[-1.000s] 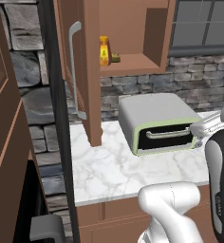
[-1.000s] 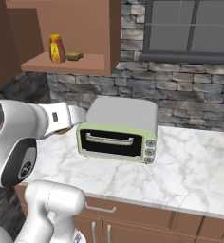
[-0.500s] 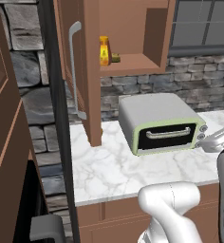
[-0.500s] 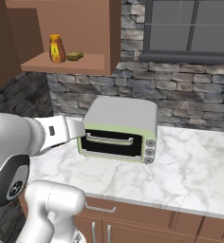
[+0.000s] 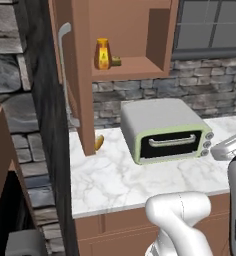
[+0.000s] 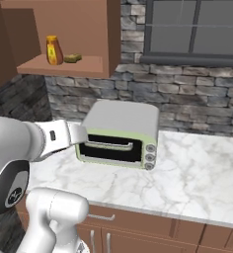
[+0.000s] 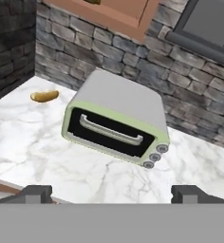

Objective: Pick the honey bottle and jam from the counter and place them in the cabinets closest to them.

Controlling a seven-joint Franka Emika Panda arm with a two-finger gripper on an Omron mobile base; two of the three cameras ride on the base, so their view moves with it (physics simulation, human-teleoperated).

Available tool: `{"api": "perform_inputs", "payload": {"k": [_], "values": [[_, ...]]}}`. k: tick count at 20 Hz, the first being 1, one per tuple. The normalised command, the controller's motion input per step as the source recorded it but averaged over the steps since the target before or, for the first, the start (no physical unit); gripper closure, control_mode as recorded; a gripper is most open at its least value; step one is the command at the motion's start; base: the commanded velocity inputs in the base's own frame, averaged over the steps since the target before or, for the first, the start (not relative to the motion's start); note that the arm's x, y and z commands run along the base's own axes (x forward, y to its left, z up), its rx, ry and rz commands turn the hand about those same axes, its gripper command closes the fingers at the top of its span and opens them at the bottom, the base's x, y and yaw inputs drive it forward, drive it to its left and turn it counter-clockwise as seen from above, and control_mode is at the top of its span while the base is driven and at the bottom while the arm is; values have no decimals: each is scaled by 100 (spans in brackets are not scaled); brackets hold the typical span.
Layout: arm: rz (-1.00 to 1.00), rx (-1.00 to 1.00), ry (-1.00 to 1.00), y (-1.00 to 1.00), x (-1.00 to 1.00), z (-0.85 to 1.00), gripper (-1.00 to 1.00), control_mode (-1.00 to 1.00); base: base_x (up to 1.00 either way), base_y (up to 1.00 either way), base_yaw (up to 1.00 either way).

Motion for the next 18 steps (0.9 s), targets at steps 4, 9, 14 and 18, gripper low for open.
{"api": "perform_inputs", "payload": {"k": [4,9,14,18], "values": [[0,0,0,0,0,0,-100,100,-3,-55,0],[0,0,0,0,0,0,-100,100,-3,-56,0],[0,0,0,0,0,0,-100,100,-4,-56,0],[0,0,0,0,0,0,-100,100,-8,-58,0]]}}
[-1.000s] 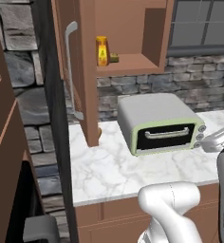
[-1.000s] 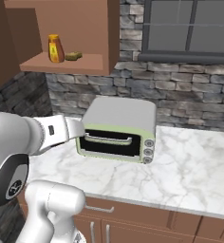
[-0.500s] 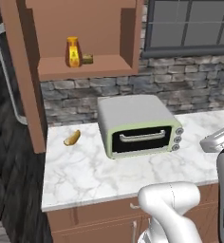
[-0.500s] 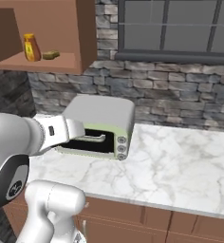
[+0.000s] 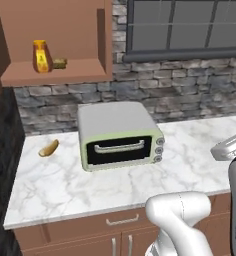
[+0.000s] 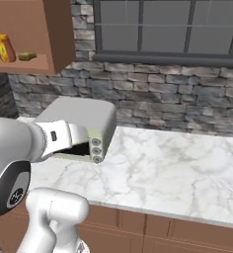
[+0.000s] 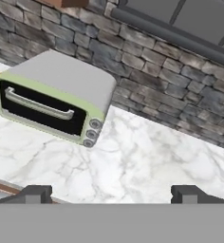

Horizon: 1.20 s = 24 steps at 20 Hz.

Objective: Pick the honey bottle and jam from the counter and place them in the cabinets closest to them.

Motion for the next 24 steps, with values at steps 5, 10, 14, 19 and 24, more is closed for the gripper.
{"api": "perform_inputs", "payload": {"k": [5,10,14,19,24], "values": [[0,0,0,0,0,0,-100,100,-7,-57,0],[0,0,0,0,0,0,-100,100,-7,-58,0],[0,0,0,0,0,0,-100,100,-6,-58,0],[0,0,0,0,0,0,-100,100,-4,-58,0],[0,0,0,0,0,0,-100,100,-3,-58,0]]}}
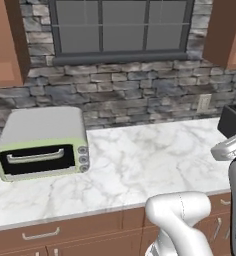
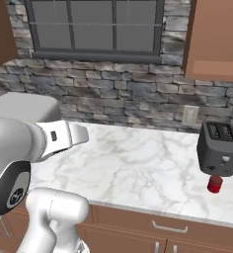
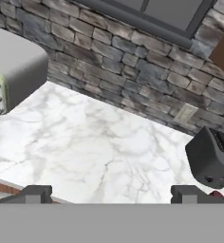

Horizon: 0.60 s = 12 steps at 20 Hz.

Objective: Pick the honey bottle and jam from the counter and place them in the cabinets closest to them.

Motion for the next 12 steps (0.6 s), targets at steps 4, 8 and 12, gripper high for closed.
{"api": "perform_inputs", "payload": {"k": [4,8,12], "values": [[0,0,0,0,0,0,-100,100,0,-57,0],[0,0,0,0,0,0,-100,100,0,-56,0],[0,0,0,0,0,0,-100,100,0,-55,0]]}}
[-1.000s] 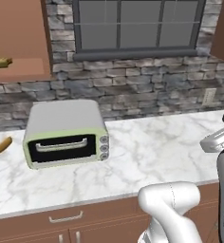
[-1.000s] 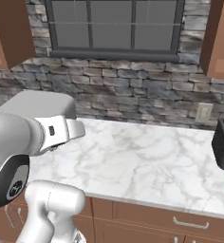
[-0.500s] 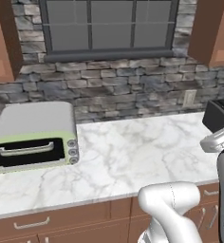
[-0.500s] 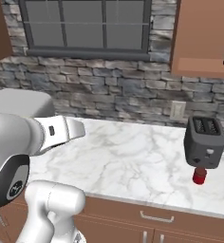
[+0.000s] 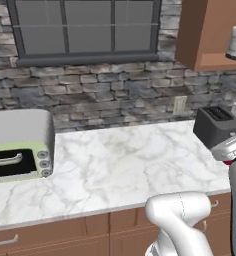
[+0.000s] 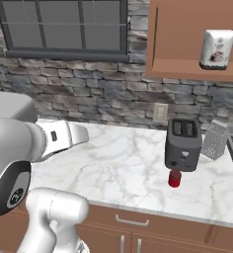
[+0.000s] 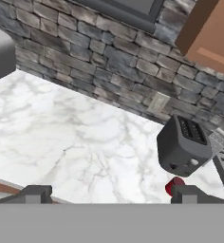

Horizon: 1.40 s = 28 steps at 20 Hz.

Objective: Pick the honey bottle and jam from the counter and place them in the cabinets closest to them.

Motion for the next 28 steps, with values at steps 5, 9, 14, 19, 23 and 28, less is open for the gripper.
{"api": "perform_inputs", "payload": {"k": [5,9,14,19,23,28], "values": [[0,0,0,0,0,0,-100,100,0,-53,0],[0,0,0,0,0,0,-100,100,0,-52,0],[0,0,0,0,0,0,-100,100,0,-52,0],[0,0,0,0,0,0,-100,100,0,-51,0],[0,0,0,0,0,0,-100,100,0,-48,0],[0,0,0,0,0,0,-100,100,0,-26,2]]}}
